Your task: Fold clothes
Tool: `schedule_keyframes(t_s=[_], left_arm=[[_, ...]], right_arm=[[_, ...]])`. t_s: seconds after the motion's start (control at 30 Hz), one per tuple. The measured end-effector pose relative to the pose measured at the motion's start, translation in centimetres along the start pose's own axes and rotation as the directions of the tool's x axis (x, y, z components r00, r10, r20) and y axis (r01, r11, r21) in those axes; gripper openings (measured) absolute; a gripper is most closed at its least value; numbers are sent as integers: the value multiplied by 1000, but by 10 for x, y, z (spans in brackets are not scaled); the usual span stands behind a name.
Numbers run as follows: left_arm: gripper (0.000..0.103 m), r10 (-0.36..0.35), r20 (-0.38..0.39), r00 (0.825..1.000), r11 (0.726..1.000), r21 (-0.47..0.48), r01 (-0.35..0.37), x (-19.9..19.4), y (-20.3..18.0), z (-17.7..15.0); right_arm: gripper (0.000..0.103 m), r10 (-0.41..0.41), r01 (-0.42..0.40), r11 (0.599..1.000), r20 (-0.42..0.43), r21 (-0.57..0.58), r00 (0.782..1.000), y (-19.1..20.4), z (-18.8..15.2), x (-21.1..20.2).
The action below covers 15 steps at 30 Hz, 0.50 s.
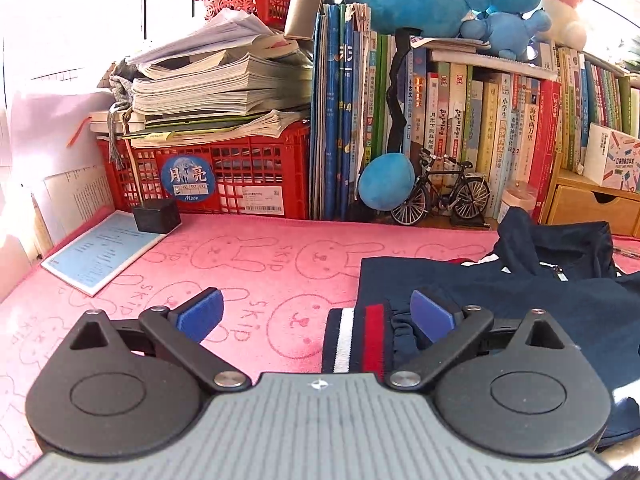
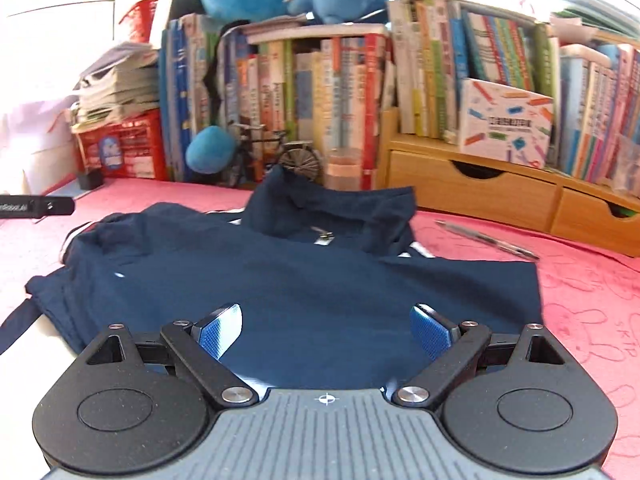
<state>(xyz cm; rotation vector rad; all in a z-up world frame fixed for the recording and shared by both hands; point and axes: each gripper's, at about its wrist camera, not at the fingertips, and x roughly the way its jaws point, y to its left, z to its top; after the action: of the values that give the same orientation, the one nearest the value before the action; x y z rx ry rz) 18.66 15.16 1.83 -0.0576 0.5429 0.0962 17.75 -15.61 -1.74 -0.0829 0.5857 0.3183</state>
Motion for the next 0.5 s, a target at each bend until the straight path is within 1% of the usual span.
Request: schedule_keyframes(t_s=[0.07,0.17,0.23,0.27,0.3,0.33,0.37,0.43,0.5], left_arm=[[97,-8,3,1000,1000,15,8,-2,-4,4],[97,-109,1,994,986,125,108,-11,-31,-11],[97,-174,-6,985,965,199,171,-18,-49,-21],[96,-156,-15,988,952,263,154,-15,-57,-28],[96,-112,-23,993,940,322,113,-9,-63,-36],[95,-87,-45,995,942,321,97,-2,-56,-41],[94,-62,-68,996,944,321,80,5,-50,-45],[96,-13,-112,994,946,321,48,18,-36,-54],[100,-20,-132,991,965,257,54,21,-15,-52]], right_arm=[[92,25,-25,1000,-22,0,999,13,0,7],[92,85,-84,996,-56,20,995,15,-6,8],[92,63,-66,998,-85,-23,994,16,-13,4],[92,46,-51,998,-97,-48,994,15,-17,1],[92,13,-22,996,-102,-83,995,11,-23,-3],[93,-14,3,995,-106,-103,994,5,-29,-8],[94,-29,20,996,-108,-83,994,-6,-34,-12],[94,-58,53,998,-114,-43,992,-29,-46,-20],[95,-86,86,996,-121,-3,989,-52,-57,-29]])
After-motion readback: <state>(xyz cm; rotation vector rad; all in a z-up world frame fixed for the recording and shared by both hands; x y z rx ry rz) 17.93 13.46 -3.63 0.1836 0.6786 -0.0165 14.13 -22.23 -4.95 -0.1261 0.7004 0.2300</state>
